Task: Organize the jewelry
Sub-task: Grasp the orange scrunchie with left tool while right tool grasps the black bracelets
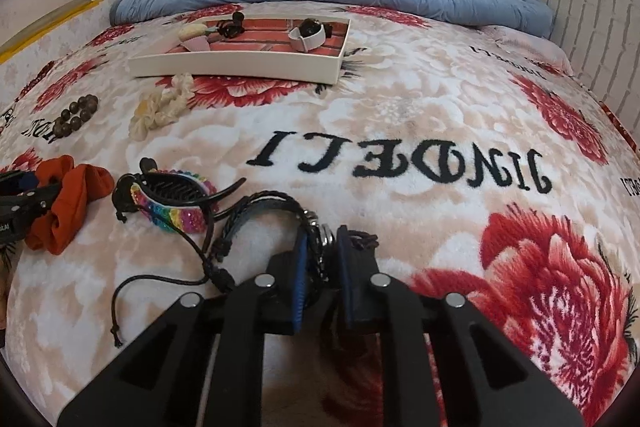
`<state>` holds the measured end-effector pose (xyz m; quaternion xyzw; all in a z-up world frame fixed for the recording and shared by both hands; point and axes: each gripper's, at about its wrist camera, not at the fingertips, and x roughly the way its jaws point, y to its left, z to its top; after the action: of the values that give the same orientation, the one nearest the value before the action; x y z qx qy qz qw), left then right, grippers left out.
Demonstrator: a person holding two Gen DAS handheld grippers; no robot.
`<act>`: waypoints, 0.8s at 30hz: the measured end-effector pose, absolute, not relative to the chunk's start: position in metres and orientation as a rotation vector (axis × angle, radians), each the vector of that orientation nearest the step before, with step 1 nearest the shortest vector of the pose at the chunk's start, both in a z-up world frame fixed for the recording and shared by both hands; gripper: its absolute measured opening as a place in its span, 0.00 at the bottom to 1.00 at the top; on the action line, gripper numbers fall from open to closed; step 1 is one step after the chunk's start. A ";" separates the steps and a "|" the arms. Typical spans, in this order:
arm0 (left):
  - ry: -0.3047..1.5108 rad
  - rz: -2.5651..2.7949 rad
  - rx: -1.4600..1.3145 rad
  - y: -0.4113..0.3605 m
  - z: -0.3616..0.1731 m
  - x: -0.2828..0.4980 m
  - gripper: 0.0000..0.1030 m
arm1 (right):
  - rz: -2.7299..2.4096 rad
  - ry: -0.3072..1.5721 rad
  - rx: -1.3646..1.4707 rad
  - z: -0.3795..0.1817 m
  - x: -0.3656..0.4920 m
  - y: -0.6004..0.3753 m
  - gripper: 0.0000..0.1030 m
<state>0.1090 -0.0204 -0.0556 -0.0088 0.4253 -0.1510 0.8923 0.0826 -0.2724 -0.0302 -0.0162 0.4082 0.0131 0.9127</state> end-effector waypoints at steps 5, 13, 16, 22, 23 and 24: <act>0.870 -0.332 0.008 -0.027 -0.054 0.106 0.40 | 0.030 0.827 -0.029 -0.029 0.081 -0.273 0.14; 0.854 -0.342 -0.006 -0.024 -0.050 0.103 0.26 | 0.033 0.794 -0.024 -0.019 0.074 -0.273 0.14; 0.854 -0.343 -0.017 -0.023 -0.048 0.103 0.25 | 0.031 0.784 -0.004 -0.012 0.075 -0.277 0.14; 0.845 -0.343 -0.008 -0.023 -0.045 0.101 0.24 | 0.023 0.779 0.014 -0.002 0.078 -0.280 0.14; 0.844 -0.343 -0.008 -0.023 -0.045 0.102 0.23 | 0.021 0.780 0.017 -0.001 0.079 -0.280 0.14; 0.844 -0.343 -0.010 -0.023 -0.045 0.102 0.23 | 0.020 0.779 0.019 -0.001 0.080 -0.279 0.14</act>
<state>0.1015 -0.0226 -0.0446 -0.0046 0.4075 -0.1658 0.8980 0.0796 -0.2795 -0.0012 0.0094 0.3799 0.0097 0.9249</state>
